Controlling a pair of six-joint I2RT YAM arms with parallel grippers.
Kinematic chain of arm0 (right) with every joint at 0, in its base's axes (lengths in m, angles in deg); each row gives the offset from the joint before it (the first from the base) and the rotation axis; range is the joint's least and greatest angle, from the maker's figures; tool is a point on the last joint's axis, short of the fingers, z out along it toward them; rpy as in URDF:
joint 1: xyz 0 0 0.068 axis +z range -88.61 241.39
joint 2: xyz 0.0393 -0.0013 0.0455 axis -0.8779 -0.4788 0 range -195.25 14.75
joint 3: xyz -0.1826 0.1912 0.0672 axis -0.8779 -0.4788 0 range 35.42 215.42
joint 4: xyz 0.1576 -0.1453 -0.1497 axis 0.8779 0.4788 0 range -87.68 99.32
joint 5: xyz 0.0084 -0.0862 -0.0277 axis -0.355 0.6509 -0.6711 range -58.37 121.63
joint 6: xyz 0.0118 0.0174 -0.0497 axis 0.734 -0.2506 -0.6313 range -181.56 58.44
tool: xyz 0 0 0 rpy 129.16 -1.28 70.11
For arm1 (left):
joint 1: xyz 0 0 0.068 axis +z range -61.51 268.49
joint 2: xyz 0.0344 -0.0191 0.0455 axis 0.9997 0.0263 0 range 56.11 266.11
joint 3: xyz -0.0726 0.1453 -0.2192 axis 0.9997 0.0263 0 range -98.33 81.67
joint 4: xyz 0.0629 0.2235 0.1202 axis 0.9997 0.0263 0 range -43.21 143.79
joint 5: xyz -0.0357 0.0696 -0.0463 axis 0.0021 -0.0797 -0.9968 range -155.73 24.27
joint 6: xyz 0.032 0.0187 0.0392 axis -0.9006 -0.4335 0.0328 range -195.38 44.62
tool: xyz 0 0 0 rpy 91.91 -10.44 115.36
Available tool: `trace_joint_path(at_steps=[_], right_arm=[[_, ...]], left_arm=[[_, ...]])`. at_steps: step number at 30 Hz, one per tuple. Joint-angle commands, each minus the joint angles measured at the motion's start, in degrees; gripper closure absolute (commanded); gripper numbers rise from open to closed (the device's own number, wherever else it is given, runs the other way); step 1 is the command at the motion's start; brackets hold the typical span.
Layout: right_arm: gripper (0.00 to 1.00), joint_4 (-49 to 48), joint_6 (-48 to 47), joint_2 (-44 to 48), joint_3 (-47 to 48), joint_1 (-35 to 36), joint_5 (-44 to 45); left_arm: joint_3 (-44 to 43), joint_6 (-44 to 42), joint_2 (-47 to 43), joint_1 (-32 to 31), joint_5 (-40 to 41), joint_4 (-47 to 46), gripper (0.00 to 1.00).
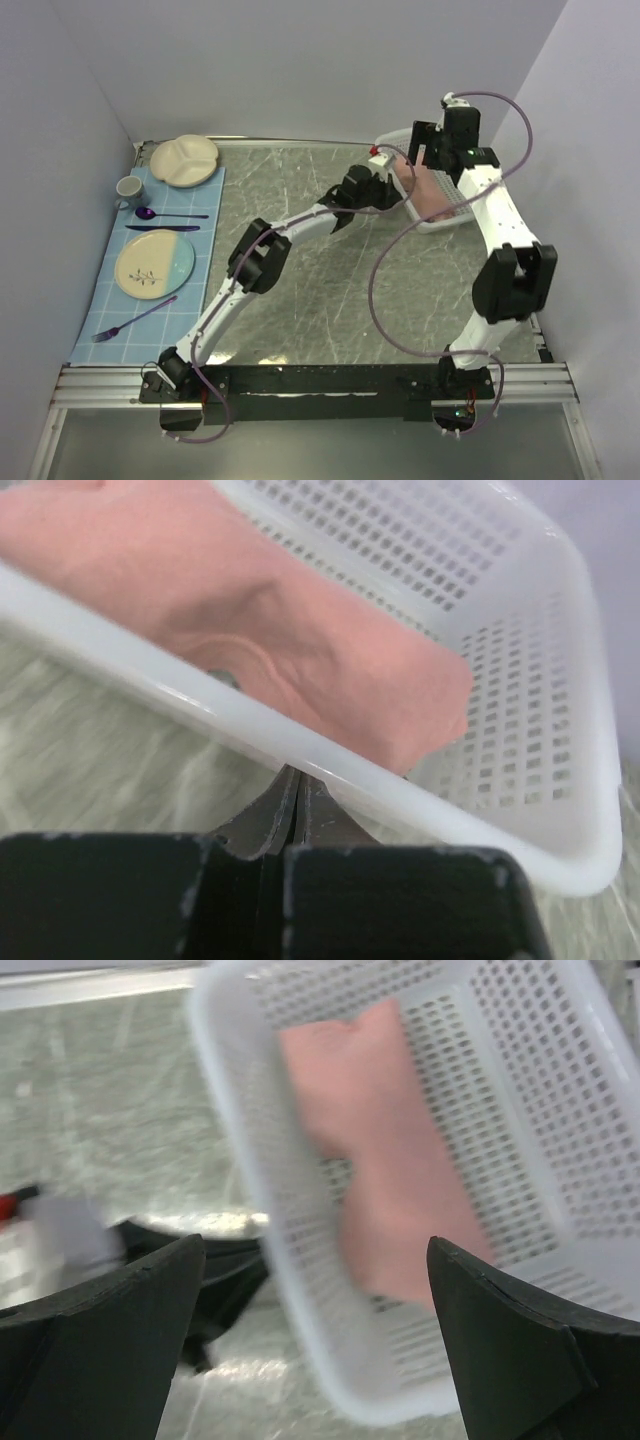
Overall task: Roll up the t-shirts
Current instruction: Move the bin to the corner of the board.
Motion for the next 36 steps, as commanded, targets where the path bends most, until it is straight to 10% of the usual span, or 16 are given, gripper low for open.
trace_joint_path(at_steps=[1, 9, 16, 25, 29, 32, 36], right_arm=[[0.0, -4.79, 2.81, 8.53, -3.18, 0.27, -5.56], [0.0, -2.84, -1.92, 9.33, -5.63, -0.25, -3.73], [0.0, 0.4, -13.41, -0.5, -3.44, -0.96, -2.83], [0.01, 7.42, -28.89, -11.74, 4.9, -0.78, -1.69], [0.23, 9.89, -29.88, -17.47, 10.43, -0.87, 0.76], [0.65, 9.02, -29.53, -18.71, 10.97, -0.26, 1.81], [0.49, 8.58, -28.74, -19.76, 10.62, 0.62, 4.72]], left_arm=[[-8.2, 2.13, 5.23, -2.32, 4.38, -8.96, 0.99], [-4.55, -2.18, 0.88, -1.98, 3.27, -6.78, 0.99], [34.86, 8.02, -33.91, 4.78, -6.14, -3.17, 0.87], [56.81, -4.18, -67.33, 10.85, -4.93, 13.61, 0.61], [58.76, -9.19, -73.49, 13.58, -3.25, 18.63, 0.59], [59.81, -11.39, -76.22, 15.86, -2.38, 18.72, 0.58], [59.99, -11.32, -77.37, 20.69, -3.16, 18.11, 0.58]])
